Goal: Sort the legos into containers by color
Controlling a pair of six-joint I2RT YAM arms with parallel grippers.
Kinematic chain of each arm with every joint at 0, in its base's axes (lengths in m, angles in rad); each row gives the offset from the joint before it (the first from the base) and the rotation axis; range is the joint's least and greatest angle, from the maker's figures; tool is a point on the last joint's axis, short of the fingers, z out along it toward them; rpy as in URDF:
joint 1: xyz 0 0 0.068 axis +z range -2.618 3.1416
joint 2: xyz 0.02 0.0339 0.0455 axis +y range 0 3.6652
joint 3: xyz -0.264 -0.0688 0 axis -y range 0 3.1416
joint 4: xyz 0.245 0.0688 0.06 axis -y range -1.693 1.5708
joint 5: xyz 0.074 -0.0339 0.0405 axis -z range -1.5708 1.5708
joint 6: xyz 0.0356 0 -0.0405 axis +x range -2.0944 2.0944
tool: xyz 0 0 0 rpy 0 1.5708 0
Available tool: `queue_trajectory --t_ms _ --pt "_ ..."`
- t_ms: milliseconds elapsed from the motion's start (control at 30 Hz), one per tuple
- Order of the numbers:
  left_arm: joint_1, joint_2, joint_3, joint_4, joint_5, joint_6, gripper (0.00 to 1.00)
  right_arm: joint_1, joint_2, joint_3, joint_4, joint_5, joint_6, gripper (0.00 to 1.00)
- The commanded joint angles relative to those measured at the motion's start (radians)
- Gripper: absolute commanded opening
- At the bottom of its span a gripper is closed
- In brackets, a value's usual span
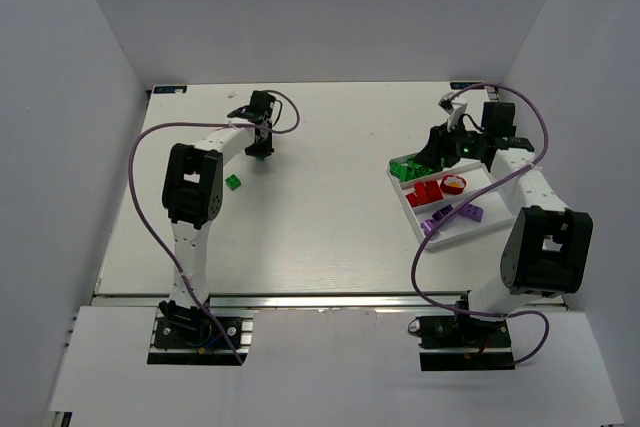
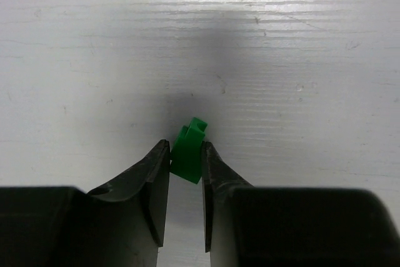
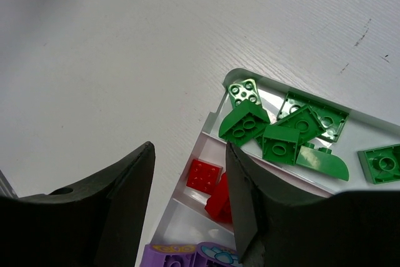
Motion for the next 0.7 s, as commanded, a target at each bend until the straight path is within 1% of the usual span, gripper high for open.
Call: queue_trajectory --t_ms 0,67,100,167,200,233,267,300,333,367,400,433,467,500,533,600,667 --pt "0.009 -0.016 0.001 0.032 0.065 -0.006 0.29 0.006 -0.012 0.016 -0.018 -0.028 -0.020 0.54" --pt "0.008 -0.056 -0.036 0.071 0.119 -0.024 0.25 0.008 -0.013 0.016 -0.022 -0.026 -0.026 0.54" --pt "0.002 -0.076 -0.058 0.090 0.200 -0.035 0.22 0.008 -0.016 0.016 -0.022 -0.026 -0.032 0.53" --pt "-0.015 -0.117 -0.130 0.165 0.292 -0.069 0.20 0.008 -0.018 0.016 -0.019 -0.023 -0.034 0.49" --pt "-0.041 -0.161 -0.154 0.192 0.328 -0.081 0.20 0.008 -0.021 0.019 -0.013 -0.018 -0.034 0.42" --pt "-0.055 -0.185 -0.182 0.256 0.399 -0.098 0.19 0.008 -0.019 0.025 -0.011 -0.015 -0.034 0.38" --pt "-0.072 -0.206 -0.232 0.294 0.441 -0.137 0.19 0.008 -0.021 0.027 -0.010 -0.017 -0.034 0.34" --pt "-0.110 -0.240 -0.255 0.330 0.473 -0.161 0.19 0.008 -0.022 0.030 -0.008 -0.015 -0.032 0.27" --pt "-0.131 -0.254 -0.277 0.414 0.537 -0.185 0.19 0.008 -0.022 0.032 -0.001 -0.017 -0.027 0.23" --pt "-0.179 -0.264 -0.311 0.455 0.564 -0.236 0.19 0.008 -0.024 0.033 0.004 -0.015 -0.026 0.16" --pt "-0.205 -0.269 -0.320 0.528 0.582 -0.260 0.19 0.008 -0.027 0.033 0.012 -0.015 -0.020 0.14" --pt "-0.230 -0.266 -0.325 0.559 0.616 -0.308 0.19 0.008 -0.028 0.033 0.015 -0.012 -0.017 0.12" --pt "-0.277 -0.258 -0.317 0.576 0.627 -0.329 0.19 0.008 -0.030 0.035 0.018 -0.008 -0.012 0.07" --pt "-0.315 -0.236 -0.297 0.635 0.638 -0.374 0.19 0.008 -0.036 0.032 0.025 -0.005 -0.009 0.06" --pt "-0.316 -0.222 -0.297 0.659 0.647 -0.397 0.19 0.008 -0.039 0.029 0.027 -0.005 -0.006 0.05" --pt "-0.360 -0.173 -0.265 0.734 0.656 -0.444 0.19 0.008 -0.053 0.019 0.035 0.001 -0.004 0.04" --pt "-0.397 -0.125 -0.219 0.748 0.665 -0.484 0.19 0.008 -0.070 0.003 0.047 0.009 -0.003 0.04"
